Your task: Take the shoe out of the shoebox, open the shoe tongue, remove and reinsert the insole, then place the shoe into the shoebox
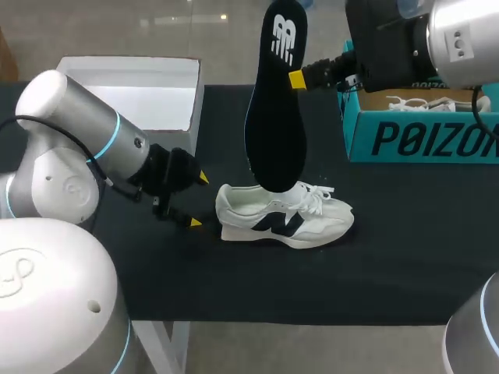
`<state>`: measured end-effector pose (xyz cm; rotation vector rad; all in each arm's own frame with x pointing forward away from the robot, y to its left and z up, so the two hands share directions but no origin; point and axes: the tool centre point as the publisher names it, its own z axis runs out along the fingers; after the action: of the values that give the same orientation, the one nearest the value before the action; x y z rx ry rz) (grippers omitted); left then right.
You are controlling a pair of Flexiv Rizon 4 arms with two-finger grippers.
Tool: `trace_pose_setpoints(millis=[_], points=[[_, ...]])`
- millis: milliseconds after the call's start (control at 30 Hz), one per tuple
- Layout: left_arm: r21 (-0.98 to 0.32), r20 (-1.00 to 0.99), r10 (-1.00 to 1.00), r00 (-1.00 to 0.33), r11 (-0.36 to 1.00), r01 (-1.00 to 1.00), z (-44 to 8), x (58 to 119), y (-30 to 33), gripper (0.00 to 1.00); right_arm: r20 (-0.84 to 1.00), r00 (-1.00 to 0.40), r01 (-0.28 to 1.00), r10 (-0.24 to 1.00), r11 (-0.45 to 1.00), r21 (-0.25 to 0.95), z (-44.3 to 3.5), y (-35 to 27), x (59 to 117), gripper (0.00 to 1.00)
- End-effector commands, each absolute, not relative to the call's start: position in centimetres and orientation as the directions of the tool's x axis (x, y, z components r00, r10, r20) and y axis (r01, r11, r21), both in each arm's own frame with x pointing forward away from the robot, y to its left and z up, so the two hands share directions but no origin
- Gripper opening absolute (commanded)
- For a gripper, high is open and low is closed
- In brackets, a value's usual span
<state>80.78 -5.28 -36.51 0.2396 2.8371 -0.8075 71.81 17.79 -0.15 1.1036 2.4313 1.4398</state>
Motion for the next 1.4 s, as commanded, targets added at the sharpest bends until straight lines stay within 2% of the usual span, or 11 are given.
trace_pose_setpoints(millis=[33,567,1400], points=[[-0.472,-0.207,0.109,-0.972,0.859,0.197,-34.9,81.4,-5.2,1.0,0.259,-0.729,0.532,0.634,0.287,0.797,-0.2,18.1,72.0,0.0],[-0.356,-0.27,0.134,-0.953,0.906,0.228,-32.9,81.6,-6.6,1.0,0.259,-0.729,0.532,0.634,0.287,0.797,-0.2,18.1,72.0,0.0],[-0.356,-0.27,0.134,-0.953,0.906,0.228,-32.9,81.6,-6.6,1.0,0.244,-0.69,0.563,0.681,0.294,0.773,1.8,15.9,68.5,0.0]])
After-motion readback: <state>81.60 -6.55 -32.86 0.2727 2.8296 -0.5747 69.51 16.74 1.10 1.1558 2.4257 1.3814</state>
